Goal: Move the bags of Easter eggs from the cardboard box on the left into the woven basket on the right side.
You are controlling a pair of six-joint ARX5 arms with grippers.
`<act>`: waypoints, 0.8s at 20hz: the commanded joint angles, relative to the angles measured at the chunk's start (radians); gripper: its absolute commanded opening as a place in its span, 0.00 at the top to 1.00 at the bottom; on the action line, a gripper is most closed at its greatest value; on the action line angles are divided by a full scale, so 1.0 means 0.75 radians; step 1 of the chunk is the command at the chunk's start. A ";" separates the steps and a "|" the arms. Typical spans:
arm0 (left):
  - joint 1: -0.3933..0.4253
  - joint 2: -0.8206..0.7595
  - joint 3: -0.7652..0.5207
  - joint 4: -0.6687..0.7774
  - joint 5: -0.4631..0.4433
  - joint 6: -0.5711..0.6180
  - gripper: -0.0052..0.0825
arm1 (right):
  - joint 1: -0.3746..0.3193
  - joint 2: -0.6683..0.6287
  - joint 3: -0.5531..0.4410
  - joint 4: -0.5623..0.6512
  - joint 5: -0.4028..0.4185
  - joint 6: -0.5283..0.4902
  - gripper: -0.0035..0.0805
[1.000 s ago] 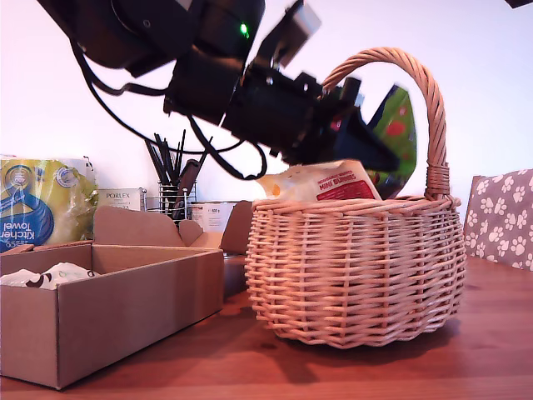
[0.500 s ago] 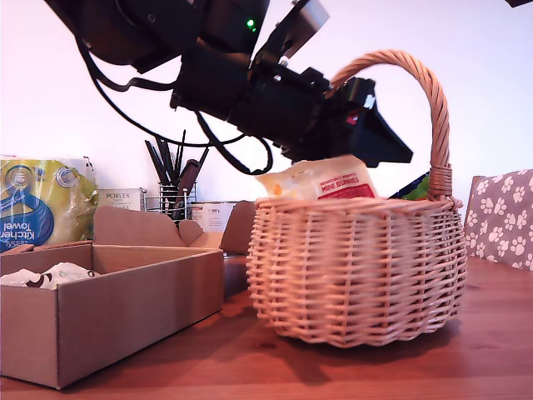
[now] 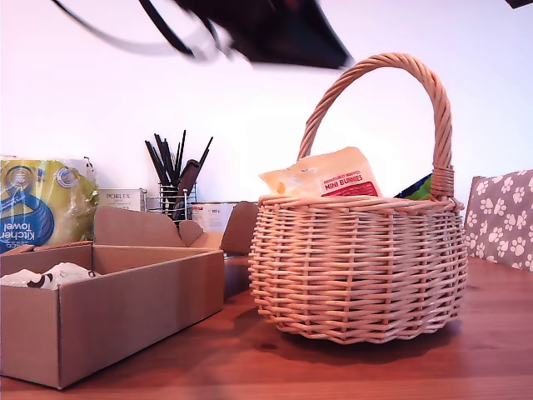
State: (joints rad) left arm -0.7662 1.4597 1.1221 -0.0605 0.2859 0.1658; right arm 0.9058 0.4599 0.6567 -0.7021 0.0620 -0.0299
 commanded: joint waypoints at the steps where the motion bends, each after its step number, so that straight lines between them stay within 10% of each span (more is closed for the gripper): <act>1: 0.031 -0.037 -0.038 -0.112 -0.039 0.039 0.96 | 0.011 0.000 -0.006 0.001 -0.004 0.004 0.97; 13: 0.587 -0.782 -0.603 -0.337 0.011 0.093 0.96 | 0.011 0.000 -0.006 -0.001 -0.004 0.004 0.97; 14: 0.611 -0.788 -0.603 -0.382 0.013 0.093 0.84 | 0.011 0.000 -0.006 -0.001 -0.004 0.004 0.97; 16: 0.635 -0.759 -0.603 -0.450 -0.041 0.095 0.18 | 0.011 0.000 -0.006 0.001 -0.004 0.004 0.97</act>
State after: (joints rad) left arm -0.2951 0.8539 0.6861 -0.3847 0.2649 0.2283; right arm 0.9058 0.4599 0.6567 -0.7082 0.0620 -0.0296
